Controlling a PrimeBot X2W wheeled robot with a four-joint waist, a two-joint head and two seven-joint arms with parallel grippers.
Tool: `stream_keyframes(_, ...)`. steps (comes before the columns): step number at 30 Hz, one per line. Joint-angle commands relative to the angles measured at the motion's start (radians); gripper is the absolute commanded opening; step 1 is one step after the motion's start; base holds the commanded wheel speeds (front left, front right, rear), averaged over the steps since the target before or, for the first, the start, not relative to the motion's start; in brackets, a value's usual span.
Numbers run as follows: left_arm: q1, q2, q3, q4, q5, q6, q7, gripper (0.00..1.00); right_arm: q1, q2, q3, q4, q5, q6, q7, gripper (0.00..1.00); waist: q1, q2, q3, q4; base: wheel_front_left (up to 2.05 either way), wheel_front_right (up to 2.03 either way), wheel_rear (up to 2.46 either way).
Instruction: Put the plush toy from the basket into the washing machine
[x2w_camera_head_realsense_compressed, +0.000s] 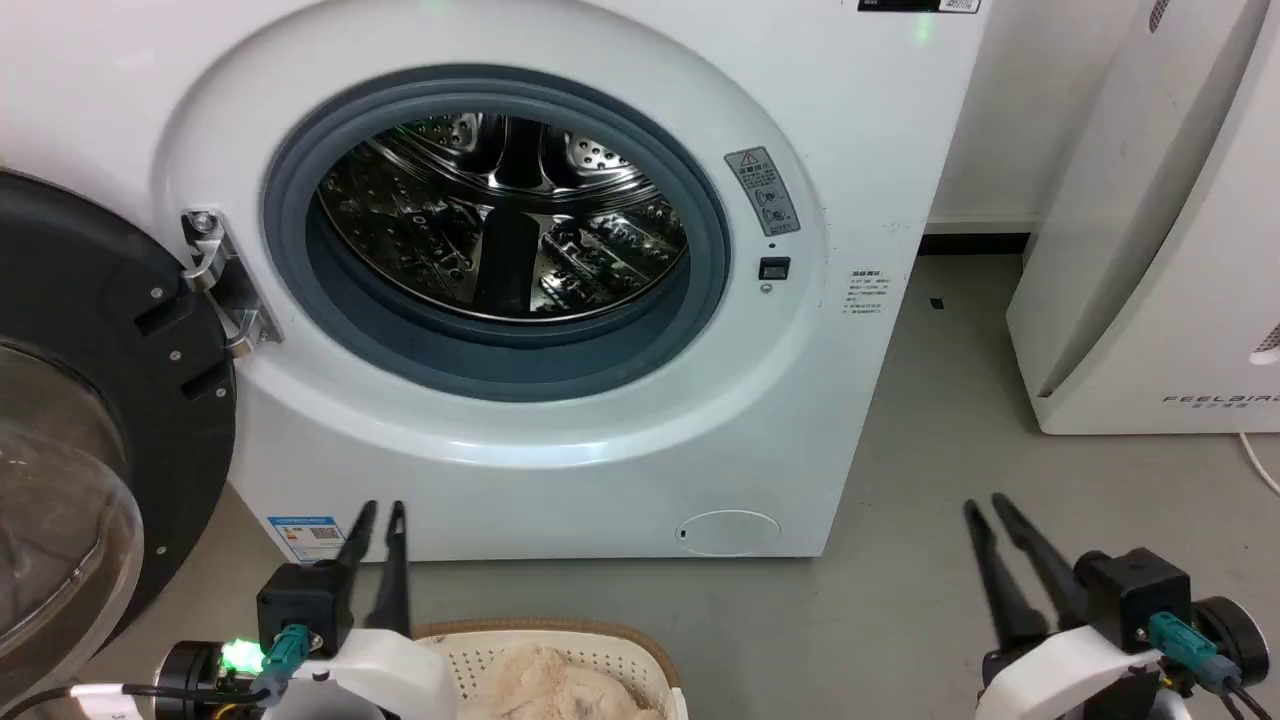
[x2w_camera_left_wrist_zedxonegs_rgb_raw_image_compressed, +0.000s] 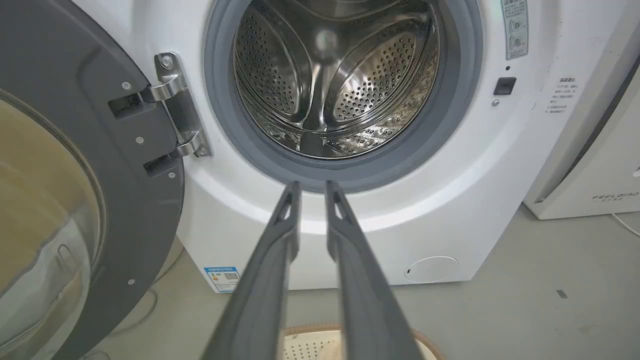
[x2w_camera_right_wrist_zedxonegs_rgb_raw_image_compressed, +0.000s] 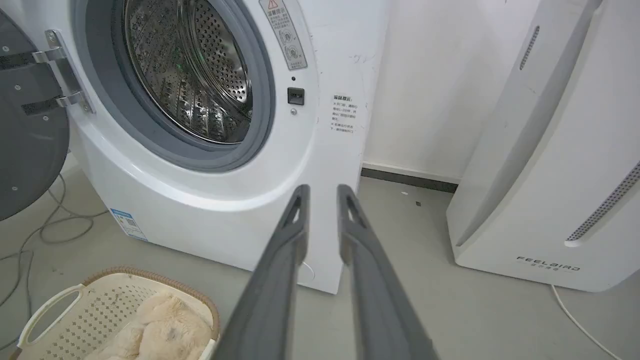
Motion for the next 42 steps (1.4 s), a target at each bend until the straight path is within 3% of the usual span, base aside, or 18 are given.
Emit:
stream_keyframes(1,0.000,0.000,0.000,0.000,0.000,0.000,-0.001,0.00,0.000,0.000,0.000,0.000,0.001,0.000,-0.001,0.00,0.0000,-0.0001,0.000,0.000,0.00,0.00,0.00)
stream_keyframes(2,0.000,0.000,0.000,0.000,0.000,0.000,0.000,1.00,0.000,0.000,0.000,0.000,0.000,0.000,0.000,1.00,0.0000,-0.0001,0.000,0.000,0.00,0.00,0.00)
stream_keyframes(23,-0.006,0.000,-0.037,0.042,-0.030,0.017,-0.043,1.00,-0.002,0.000,-0.028,0.007,0.027,0.000,-0.043,1.00,0.0000,-0.0001,0.022,-0.005,0.00,0.00,0.00)
stream_keyframes(42,-0.067,0.001,-0.088,0.189,-0.049,0.001,-0.080,1.00,-0.023,0.000,-0.034,-0.020,0.041,0.000,-0.080,1.00,0.0000,-0.0001,0.105,-0.019,0.00,0.00,0.00)
